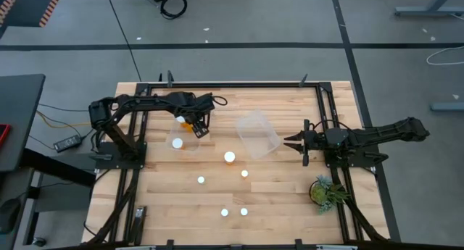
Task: Pick and place medicine bottles into bin by pill shape (circle, oval)
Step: Put the large orange pill bottle into the left transparent bin
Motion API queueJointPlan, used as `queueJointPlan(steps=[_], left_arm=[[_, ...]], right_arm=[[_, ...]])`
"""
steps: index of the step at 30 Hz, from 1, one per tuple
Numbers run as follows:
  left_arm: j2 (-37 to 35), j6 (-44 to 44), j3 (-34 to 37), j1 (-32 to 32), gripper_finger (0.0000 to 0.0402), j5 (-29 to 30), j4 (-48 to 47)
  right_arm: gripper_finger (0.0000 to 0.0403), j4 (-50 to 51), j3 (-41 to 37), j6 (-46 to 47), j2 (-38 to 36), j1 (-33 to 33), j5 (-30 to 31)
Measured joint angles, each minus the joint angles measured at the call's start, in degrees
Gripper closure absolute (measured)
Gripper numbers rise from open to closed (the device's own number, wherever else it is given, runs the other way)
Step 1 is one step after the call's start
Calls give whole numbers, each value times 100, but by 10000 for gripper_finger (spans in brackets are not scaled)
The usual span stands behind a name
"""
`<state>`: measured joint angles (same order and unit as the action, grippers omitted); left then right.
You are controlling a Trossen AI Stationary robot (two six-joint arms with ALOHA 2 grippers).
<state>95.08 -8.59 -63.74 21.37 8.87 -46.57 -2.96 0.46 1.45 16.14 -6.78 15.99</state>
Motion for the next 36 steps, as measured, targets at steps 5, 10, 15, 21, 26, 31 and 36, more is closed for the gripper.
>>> queueJointPlan(steps=[5, 10, 15, 21, 26, 31, 36], left_arm=[[-103, 25, 3, 22, 187, 28, -4], [-149, 29, 1, 22, 184, 42, 96], [-180, 93, 1, 36, 187, 68, 336], [-180, -28, 102, 133, 182, 121, 826], [-180, -286, 409, 204, 182, 120, 927], [-187, -462, 495, 165, 188, 138, 1021], [-222, -538, 491, 82, 184, 117, 1066]], right_arm=[[311, 0, -1, 0, 0, 0, 0], [311, 0, -1, 0, 0, -1, 0], [311, -2, 0, 0, 0, 1, 0], [311, 0, 1, 0, 0, -1, 0], [311, -2, -1, 0, 0, 2, 0], [311, -2, 1, 0, 0, -1, 0], [311, -2, 1, 0, 0, -1, 0]])
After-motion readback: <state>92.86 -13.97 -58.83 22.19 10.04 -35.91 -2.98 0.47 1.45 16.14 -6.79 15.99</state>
